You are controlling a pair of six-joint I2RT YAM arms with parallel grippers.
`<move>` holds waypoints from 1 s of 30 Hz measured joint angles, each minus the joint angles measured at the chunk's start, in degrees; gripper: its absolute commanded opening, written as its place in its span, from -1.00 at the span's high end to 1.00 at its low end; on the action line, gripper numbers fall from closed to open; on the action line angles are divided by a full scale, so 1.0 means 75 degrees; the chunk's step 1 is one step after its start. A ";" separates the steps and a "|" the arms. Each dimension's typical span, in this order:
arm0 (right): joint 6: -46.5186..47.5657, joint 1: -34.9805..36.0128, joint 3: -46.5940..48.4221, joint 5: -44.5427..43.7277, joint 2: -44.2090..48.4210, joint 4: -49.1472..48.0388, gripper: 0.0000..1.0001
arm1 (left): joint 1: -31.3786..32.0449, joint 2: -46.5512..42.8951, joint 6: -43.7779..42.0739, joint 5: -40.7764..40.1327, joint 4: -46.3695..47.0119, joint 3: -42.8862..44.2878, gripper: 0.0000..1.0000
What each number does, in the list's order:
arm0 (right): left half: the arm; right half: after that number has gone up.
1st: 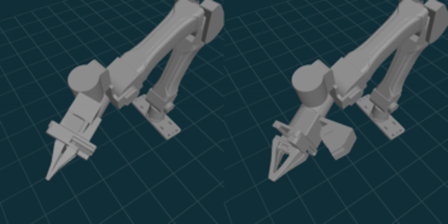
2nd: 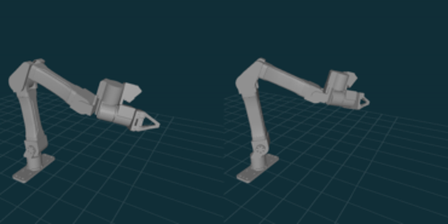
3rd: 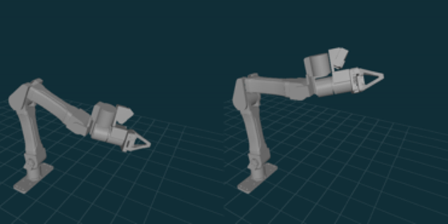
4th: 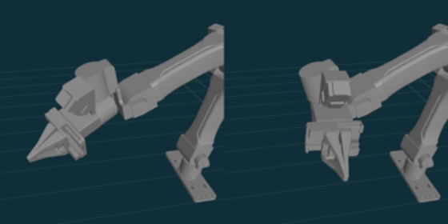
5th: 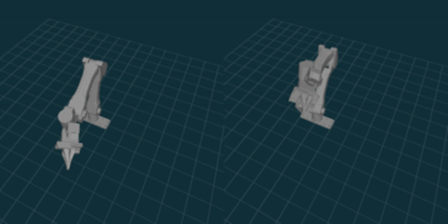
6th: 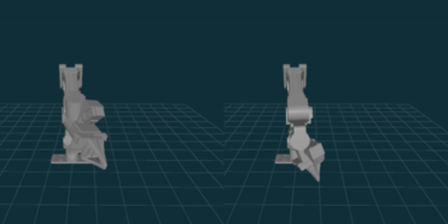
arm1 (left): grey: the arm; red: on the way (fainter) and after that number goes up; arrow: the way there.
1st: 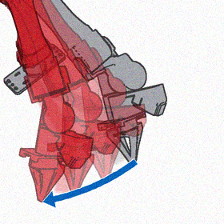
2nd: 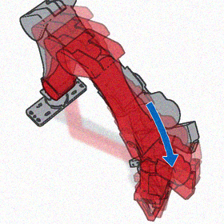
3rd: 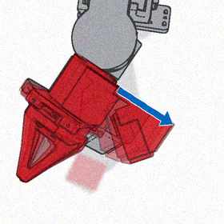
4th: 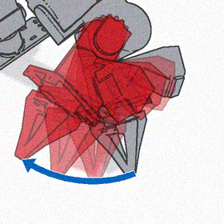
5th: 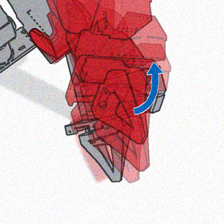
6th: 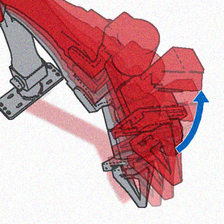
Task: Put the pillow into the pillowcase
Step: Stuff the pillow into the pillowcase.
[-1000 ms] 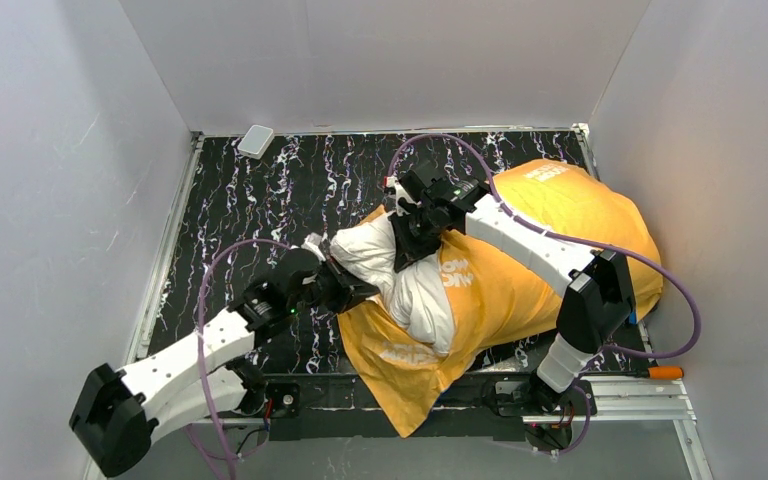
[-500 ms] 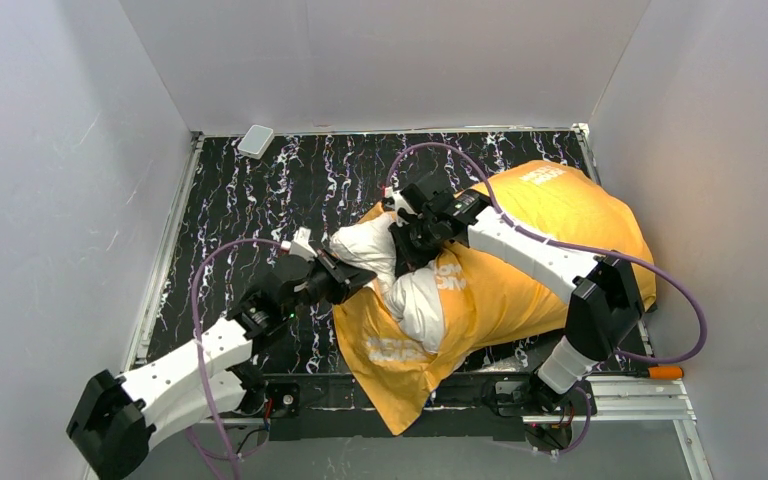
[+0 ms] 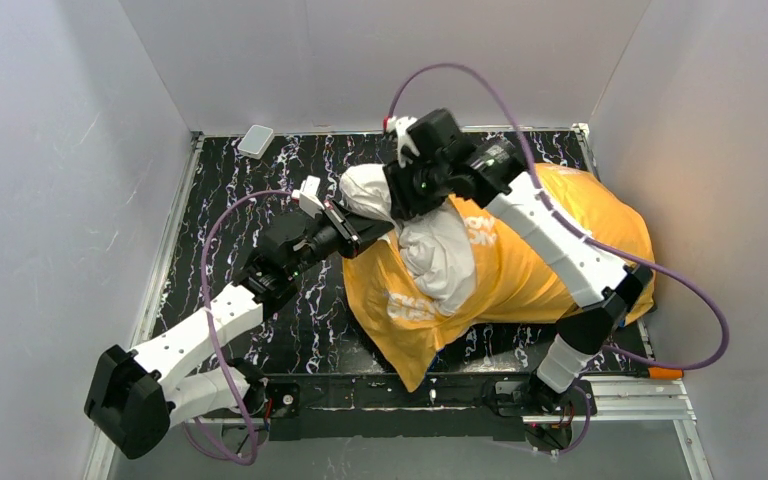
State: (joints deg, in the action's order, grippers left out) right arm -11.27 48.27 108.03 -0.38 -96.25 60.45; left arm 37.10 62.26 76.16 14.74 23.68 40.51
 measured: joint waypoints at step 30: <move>-0.0568 -0.0178 0.2457 0.1664 -0.2331 -0.0236 0.43 | 0.0012 -0.0498 -0.0012 0.0449 -0.0565 -0.0102 1.00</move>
State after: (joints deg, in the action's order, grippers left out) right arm -15.53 46.94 126.45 12.10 -113.73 58.67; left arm 37.19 58.52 76.07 18.11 19.44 39.75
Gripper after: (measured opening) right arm 0.314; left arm 0.013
